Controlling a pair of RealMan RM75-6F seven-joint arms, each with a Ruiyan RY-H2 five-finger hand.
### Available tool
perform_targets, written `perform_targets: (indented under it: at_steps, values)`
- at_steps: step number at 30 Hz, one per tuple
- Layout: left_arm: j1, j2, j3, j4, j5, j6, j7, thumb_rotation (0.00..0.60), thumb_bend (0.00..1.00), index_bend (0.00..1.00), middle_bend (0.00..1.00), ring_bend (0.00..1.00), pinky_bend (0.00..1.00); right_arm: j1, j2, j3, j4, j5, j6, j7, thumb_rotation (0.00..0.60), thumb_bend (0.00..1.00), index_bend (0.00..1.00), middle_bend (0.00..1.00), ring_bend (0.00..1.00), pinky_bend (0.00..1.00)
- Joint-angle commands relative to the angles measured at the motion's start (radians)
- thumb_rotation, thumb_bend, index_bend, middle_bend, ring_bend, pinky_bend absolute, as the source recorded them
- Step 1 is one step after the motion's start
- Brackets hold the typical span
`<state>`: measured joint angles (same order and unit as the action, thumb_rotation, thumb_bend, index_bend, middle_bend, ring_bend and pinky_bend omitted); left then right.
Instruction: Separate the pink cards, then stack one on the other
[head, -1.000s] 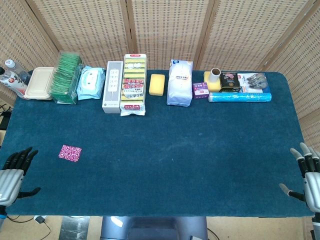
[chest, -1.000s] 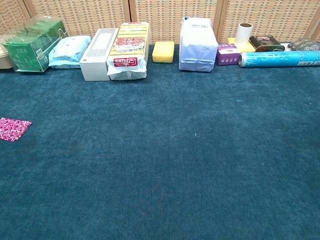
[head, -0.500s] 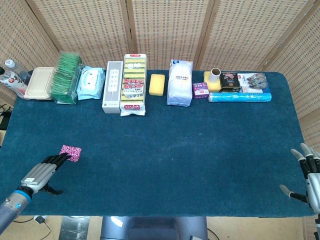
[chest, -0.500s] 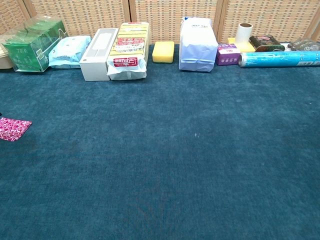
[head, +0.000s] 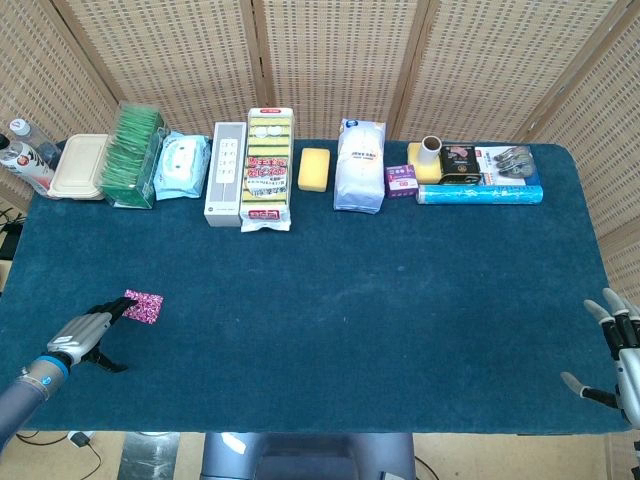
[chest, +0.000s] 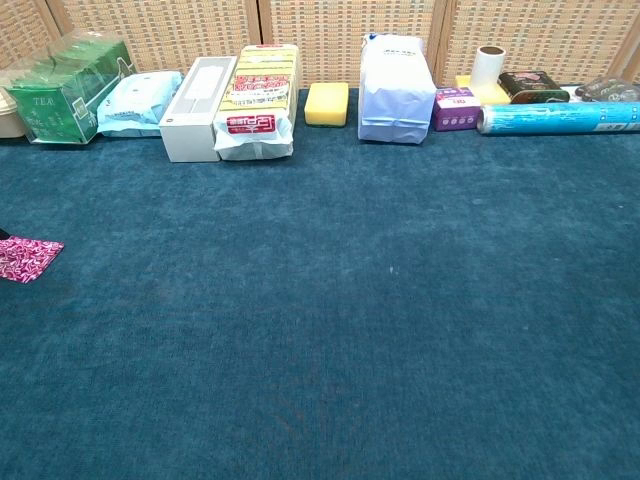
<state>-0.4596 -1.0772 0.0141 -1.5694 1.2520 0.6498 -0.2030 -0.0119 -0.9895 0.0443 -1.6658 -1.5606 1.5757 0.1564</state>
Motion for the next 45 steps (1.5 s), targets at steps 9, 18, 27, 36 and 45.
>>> perform_targets:
  at_steps: [9,18,27,36,45]
  values:
    - [-0.038,-0.032,-0.005,0.02,-0.034,-0.059,-0.017,0.6,0.04,0.0,0.0,0.0,0.03,0.0,0.005,-0.003,-0.003,-0.004,0.0,0.014,0.6,0.0,0.1,0.0,0.0,0.0]
    - [-0.077,-0.026,-0.01,-0.009,-0.089,-0.095,0.018,0.6,0.04,0.0,0.0,0.0,0.03,-0.002,0.012,-0.004,-0.002,-0.004,0.001,0.032,0.6,0.0,0.1,0.0,0.0,0.0]
    - [-0.126,-0.018,-0.011,-0.067,-0.164,-0.108,0.088,0.6,0.05,0.0,0.0,0.0,0.03,-0.003,0.016,-0.005,-0.003,-0.005,0.0,0.041,0.6,0.0,0.1,0.0,0.0,0.0]
    - [-0.174,-0.035,0.0,-0.116,-0.237,-0.093,0.175,0.6,0.04,0.0,0.0,0.0,0.03,-0.005,0.02,-0.006,-0.003,-0.007,0.004,0.051,0.6,0.0,0.1,0.0,0.0,0.0]
    - [-0.196,-0.042,0.02,-0.15,-0.299,-0.047,0.243,0.6,0.05,0.0,0.0,0.0,0.07,-0.006,0.021,-0.006,0.0,-0.007,0.005,0.058,0.6,0.0,0.1,0.0,0.0,0.0]
